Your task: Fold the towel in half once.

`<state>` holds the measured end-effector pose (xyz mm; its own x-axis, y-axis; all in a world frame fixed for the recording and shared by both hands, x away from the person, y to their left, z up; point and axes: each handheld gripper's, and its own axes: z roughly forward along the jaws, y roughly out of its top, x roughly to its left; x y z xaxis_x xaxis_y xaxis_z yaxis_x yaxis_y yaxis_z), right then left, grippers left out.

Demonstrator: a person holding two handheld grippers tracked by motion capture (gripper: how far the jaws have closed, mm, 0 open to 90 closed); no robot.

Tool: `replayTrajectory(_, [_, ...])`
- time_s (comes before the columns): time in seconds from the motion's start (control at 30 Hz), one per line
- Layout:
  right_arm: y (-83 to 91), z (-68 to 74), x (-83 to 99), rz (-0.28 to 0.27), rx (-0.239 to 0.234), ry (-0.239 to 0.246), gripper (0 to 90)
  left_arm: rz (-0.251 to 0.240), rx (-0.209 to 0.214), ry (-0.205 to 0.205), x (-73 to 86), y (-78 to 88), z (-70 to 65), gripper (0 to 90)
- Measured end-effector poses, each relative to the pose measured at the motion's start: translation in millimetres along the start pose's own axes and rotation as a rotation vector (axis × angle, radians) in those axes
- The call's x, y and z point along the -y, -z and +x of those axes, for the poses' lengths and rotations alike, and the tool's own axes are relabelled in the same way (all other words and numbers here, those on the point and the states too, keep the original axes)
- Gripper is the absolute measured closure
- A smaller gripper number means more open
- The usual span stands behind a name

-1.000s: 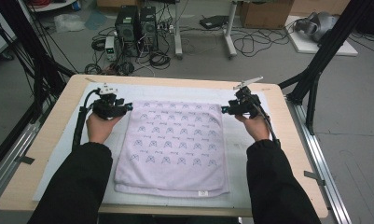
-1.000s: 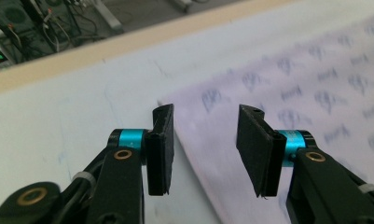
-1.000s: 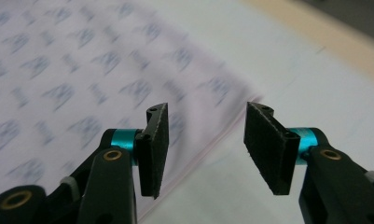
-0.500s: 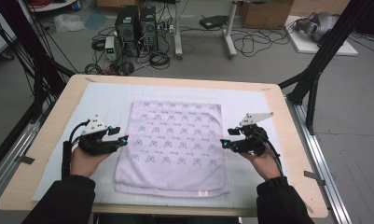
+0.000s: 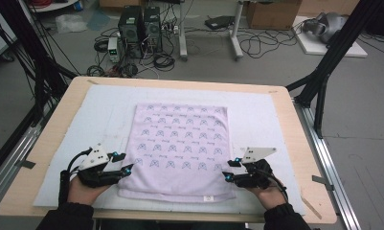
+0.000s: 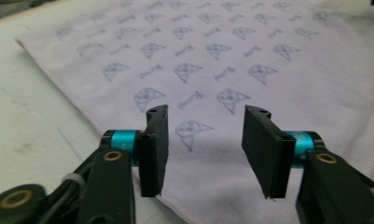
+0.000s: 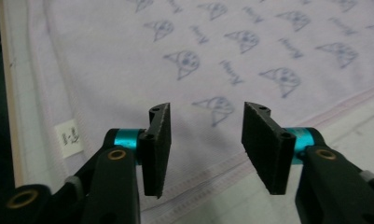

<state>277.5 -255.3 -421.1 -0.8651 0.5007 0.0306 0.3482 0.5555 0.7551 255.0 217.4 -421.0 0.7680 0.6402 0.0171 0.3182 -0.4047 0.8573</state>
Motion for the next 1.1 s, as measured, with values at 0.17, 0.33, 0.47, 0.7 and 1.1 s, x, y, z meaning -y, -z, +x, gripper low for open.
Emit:
replayTrajectory(0.17, [-9.8,10.6,3.0,0.034,-0.054,0.042,61.1,0.05,0.063,-0.027,7.1,-4.7,-5.6,66.4])
replayTrajectory(0.33, [-14.3,15.9,8.3,0.049,-0.101,0.034,62.9,0.041,0.088,-0.012,11.9,2.4,-5.0,65.5])
replayTrajectory(0.47, [-13.6,15.9,12.1,0.048,-0.113,0.026,63.8,0.085,0.141,-0.016,15.7,-0.4,-6.7,66.3])
replayTrajectory(0.7, [-16.2,14.5,14.6,0.056,-0.101,0.018,77.6,0.144,0.153,-0.054,21.6,-11.0,-9.1,77.0])
replayTrajectory(1.1, [-7.2,10.1,8.9,0.021,-0.138,-0.016,88.2,0.097,0.108,-0.014,14.4,-4.4,-9.5,87.9])
